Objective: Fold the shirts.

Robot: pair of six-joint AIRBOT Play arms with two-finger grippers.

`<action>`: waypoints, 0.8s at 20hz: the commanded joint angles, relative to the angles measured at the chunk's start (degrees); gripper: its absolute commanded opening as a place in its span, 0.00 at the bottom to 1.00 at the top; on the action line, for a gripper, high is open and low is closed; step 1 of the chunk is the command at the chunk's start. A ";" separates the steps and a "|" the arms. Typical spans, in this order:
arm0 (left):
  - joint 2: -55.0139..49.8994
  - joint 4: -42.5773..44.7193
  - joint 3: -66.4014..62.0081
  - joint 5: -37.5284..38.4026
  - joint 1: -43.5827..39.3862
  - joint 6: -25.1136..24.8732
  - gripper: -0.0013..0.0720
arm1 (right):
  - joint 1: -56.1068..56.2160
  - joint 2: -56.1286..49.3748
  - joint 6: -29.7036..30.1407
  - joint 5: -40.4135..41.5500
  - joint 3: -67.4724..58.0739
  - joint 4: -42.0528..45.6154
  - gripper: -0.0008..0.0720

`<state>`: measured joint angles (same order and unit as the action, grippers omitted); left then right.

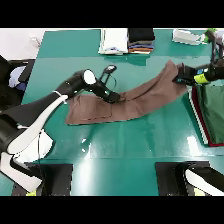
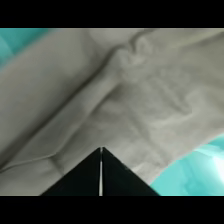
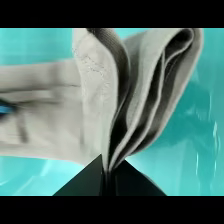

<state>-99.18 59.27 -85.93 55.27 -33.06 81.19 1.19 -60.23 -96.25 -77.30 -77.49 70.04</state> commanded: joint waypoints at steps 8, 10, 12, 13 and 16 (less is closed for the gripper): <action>-5.07 -0.28 -3.85 1.73 -1.25 -0.20 0.06 | 17.70 -12.33 -5.81 -2.16 -21.14 0.00 0.04; -1.77 1.44 -3.91 2.89 2.12 -0.17 0.06 | 20.59 -14.71 -6.47 -2.14 -22.67 0.00 0.04; 3.34 5.53 -3.91 4.76 6.78 -0.24 0.06 | 24.09 -17.25 -7.43 -0.04 -23.96 -0.04 0.04; 6.19 8.50 -3.91 6.01 9.33 -0.26 0.06 | 26.34 -18.36 -7.93 2.78 -23.98 -0.07 0.04; 15.74 17.64 -3.91 9.46 18.25 -0.26 0.06 | 33.77 -23.23 -8.92 11.32 -23.96 -0.09 0.04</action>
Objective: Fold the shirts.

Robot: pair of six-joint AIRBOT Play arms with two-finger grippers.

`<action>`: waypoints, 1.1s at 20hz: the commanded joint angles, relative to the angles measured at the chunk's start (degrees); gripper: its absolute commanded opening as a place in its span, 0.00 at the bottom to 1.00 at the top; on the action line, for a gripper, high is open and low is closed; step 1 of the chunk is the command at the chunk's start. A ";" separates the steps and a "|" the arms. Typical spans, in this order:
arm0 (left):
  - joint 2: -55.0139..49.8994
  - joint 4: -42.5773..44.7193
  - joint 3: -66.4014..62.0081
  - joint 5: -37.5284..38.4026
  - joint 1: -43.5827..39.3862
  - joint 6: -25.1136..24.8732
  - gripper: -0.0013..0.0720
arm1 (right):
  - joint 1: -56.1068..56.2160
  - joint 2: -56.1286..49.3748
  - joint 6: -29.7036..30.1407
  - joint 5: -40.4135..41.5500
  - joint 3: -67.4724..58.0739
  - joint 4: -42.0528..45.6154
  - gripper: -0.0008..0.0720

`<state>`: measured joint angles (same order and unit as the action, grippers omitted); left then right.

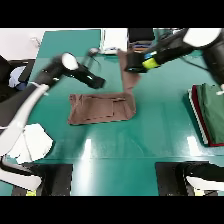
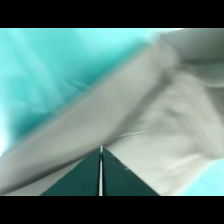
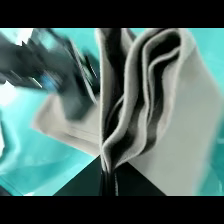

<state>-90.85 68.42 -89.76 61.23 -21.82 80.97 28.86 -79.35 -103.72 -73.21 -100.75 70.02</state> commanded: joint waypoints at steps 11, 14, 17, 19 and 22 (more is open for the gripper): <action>25.11 11.96 -0.15 7.85 22.73 0.00 0.06 | 17.05 -22.40 5.38 23.58 -5.29 -4.09 0.47; 25.09 10.36 0.28 8.59 19.52 -0.02 0.06 | 12.98 -18.80 5.20 12.46 -5.16 5.55 0.47; 25.03 10.38 1.95 7.41 13.46 -0.24 0.06 | 7.67 -16.48 5.16 2.23 -5.16 11.34 0.47; 25.03 10.38 3.48 5.81 10.54 -0.52 0.06 | 3.76 -15.74 4.92 -2.19 -5.16 11.19 0.47; 25.03 10.40 5.44 5.31 8.63 -0.68 0.06 | -1.03 -15.37 4.07 -7.10 -3.91 11.15 0.47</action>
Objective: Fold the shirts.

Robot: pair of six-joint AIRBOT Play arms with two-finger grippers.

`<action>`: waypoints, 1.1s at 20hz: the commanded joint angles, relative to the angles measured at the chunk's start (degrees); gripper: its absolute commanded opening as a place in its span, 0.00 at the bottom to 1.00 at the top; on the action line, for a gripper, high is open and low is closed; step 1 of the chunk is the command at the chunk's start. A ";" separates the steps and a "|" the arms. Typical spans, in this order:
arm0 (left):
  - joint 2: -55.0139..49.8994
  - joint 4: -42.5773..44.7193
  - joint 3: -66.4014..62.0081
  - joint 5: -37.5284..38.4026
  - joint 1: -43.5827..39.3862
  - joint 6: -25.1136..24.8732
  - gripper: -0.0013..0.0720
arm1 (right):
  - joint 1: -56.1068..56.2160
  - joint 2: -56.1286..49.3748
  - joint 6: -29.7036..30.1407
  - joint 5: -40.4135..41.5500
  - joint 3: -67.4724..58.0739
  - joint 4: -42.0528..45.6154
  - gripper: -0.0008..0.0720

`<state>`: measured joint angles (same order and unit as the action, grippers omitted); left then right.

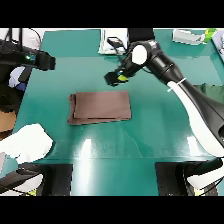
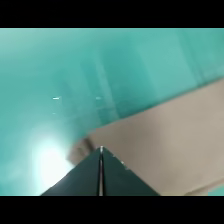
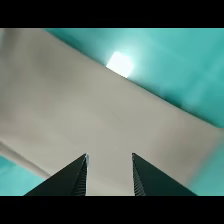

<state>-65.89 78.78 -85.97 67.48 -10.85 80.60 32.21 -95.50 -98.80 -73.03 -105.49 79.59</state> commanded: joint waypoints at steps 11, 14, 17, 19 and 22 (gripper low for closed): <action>0.07 0.04 2.93 -1.03 -2.32 -0.70 0.06 | -11.82 12.52 -13.46 15.21 38.12 -11.98 0.87; 0.07 0.04 2.93 -0.83 -2.32 -0.70 0.06 | -9.94 6.80 -13.46 16.70 37.53 -16.81 0.86; 0.07 0.04 2.93 -0.33 -2.32 -0.70 0.06 | -7.04 1.09 -13.46 16.13 33.29 -17.07 0.86; 0.07 0.04 2.93 0.33 -2.32 -0.70 0.06 | -5.64 -1.84 -13.42 16.09 29.92 -16.81 0.84; 0.07 0.04 2.93 1.51 -2.32 -0.70 0.06 | -5.03 -4.24 -12.90 16.13 25.77 -16.41 0.48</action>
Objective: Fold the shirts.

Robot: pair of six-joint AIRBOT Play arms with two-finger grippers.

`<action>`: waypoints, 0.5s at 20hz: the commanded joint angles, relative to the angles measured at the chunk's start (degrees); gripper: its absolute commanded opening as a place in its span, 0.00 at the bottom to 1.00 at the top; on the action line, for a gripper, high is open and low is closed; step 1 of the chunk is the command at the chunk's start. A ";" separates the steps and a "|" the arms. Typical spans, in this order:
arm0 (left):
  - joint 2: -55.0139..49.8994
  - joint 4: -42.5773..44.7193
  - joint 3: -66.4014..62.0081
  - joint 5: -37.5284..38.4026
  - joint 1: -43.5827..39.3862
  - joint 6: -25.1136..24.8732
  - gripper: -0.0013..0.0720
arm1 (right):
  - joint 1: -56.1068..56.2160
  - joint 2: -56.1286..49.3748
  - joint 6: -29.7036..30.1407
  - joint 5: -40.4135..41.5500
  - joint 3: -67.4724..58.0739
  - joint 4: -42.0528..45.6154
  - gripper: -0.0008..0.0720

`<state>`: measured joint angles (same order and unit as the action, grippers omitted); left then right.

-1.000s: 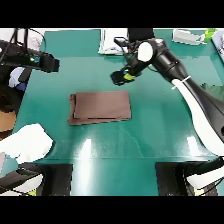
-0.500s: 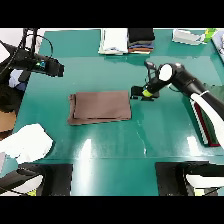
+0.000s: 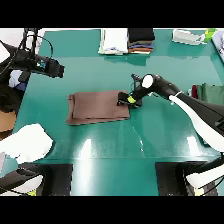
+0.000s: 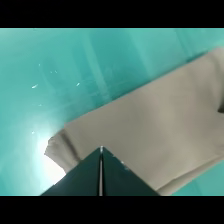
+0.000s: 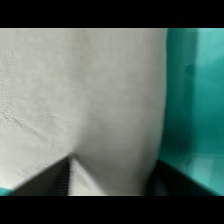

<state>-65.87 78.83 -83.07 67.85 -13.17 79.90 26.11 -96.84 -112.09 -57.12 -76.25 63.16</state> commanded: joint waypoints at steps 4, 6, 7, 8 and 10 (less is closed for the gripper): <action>0.04 -3.30 0.02 0.94 -0.02 0.02 0.06 | -0.17 -2.56 4.24 -0.07 -7.85 0.42 0.04; 0.04 -4.87 0.02 0.26 -0.94 0.00 0.06 | -2.73 -0.17 4.22 -1.62 -11.17 4.72 0.04; 0.04 -4.33 0.02 -0.04 -2.32 0.00 0.06 | -4.57 1.46 4.22 -2.95 -13.03 7.67 0.04; 0.04 -3.76 0.02 -0.44 -3.93 -0.02 0.06 | -6.88 3.45 4.24 -4.87 -15.08 11.21 0.04; 0.04 -3.82 0.02 -1.86 -6.38 0.00 0.06 | -12.83 7.37 4.52 -9.22 -18.95 17.84 0.04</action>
<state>-65.87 75.37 -83.07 67.57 -16.75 79.90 19.29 -93.76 -108.20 -61.14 -90.13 71.92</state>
